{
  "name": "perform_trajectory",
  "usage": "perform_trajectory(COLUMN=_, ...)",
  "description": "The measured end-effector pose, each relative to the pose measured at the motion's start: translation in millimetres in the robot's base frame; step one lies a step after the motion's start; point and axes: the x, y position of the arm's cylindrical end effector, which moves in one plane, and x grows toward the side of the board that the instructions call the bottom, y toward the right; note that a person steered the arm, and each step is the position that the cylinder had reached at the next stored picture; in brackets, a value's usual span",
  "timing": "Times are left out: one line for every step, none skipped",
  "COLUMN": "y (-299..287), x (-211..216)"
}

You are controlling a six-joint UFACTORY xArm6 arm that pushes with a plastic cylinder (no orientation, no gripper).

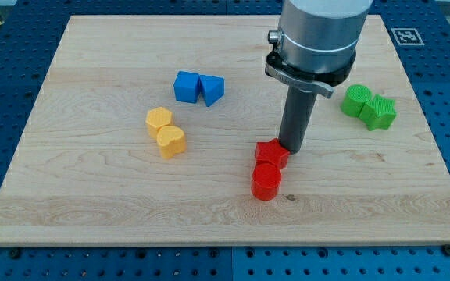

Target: Place the red star to the top left of the red circle

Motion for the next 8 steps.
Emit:
perform_trajectory(y=-2.2, x=-5.2)
perform_trajectory(y=-2.2, x=-5.5)
perform_trajectory(y=9.0, x=-7.5)
perform_trajectory(y=31.9, x=0.2)
perform_trajectory(y=35.5, x=14.9)
perform_trajectory(y=36.6, x=17.1)
perform_trajectory(y=30.8, x=29.8)
perform_trajectory(y=12.0, x=30.1)
